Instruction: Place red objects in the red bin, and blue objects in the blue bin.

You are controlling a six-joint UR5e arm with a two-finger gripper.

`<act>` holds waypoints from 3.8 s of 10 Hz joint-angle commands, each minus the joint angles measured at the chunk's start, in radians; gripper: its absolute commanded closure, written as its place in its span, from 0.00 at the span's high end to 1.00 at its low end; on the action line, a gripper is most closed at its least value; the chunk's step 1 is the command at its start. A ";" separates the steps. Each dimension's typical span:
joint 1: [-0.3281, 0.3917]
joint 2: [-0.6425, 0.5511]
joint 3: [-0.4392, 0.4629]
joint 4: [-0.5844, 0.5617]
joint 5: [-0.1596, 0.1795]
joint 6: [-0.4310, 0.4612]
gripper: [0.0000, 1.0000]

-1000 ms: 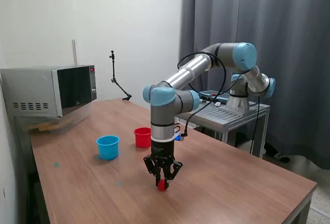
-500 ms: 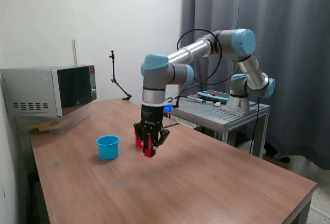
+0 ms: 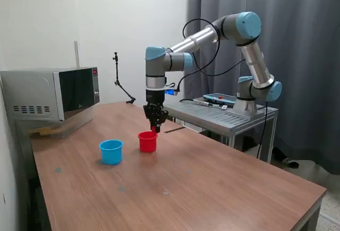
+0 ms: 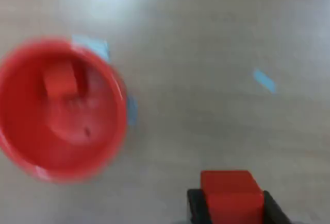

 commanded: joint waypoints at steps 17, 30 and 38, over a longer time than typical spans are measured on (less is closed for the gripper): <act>-0.137 -0.026 0.113 -0.095 0.006 0.030 0.00; -0.108 -0.501 0.142 0.244 0.008 0.016 1.00; 0.017 -0.645 0.208 0.443 0.113 0.016 1.00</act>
